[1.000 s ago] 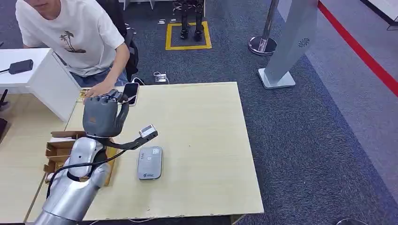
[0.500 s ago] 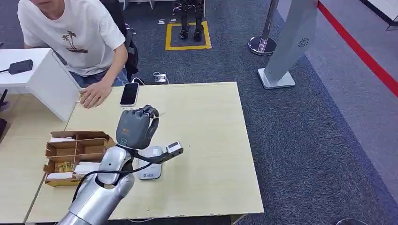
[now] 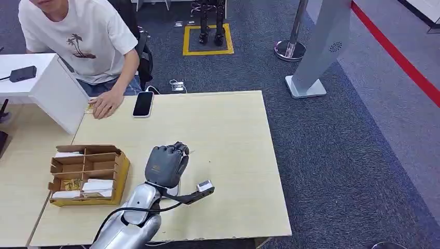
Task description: Pass the card to the sensor for recognition and then transmit it.
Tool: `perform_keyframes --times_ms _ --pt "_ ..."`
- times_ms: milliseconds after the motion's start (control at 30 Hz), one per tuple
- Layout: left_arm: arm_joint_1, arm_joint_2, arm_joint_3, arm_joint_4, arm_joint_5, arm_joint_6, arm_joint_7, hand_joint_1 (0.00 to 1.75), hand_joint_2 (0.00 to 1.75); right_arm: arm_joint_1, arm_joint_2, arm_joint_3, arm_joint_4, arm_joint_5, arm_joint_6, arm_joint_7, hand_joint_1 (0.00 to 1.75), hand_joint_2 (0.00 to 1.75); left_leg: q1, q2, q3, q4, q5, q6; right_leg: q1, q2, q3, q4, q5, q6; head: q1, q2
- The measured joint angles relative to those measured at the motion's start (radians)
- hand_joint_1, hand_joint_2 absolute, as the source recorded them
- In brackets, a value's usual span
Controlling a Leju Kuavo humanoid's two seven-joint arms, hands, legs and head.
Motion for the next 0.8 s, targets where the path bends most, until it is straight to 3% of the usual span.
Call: perform_keyframes --times_ms 233,433,800 --pt "0.067 -0.002 -0.004 0.016 -0.053 0.011 0.056 1.75 1.75 0.001 0.000 -0.001 0.000 -0.013 -0.002 -0.001 0.00 0.00 0.000 0.000 0.000 0.000 0.000 0.000 0.000 0.000 0.000 0.000 0.000 0.000 0.000 0.000" --pt "0.103 0.003 -0.002 0.026 -0.174 0.026 0.140 1.75 1.75 0.002 0.000 -0.002 0.000 -0.018 -0.004 -0.005 0.00 0.00 0.000 0.000 0.000 0.000 0.000 0.000 0.000 0.000 0.000 0.000 0.000 0.000 0.000 0.000" --pt "0.167 0.035 0.045 -0.005 -0.224 0.009 0.171 1.75 1.75 0.010 0.000 -0.010 0.000 -0.021 -0.004 -0.005 0.00 0.00 0.000 0.000 -0.001 0.000 0.000 0.000 0.000 -0.001 0.000 0.000 0.000 0.000 0.000 0.000"
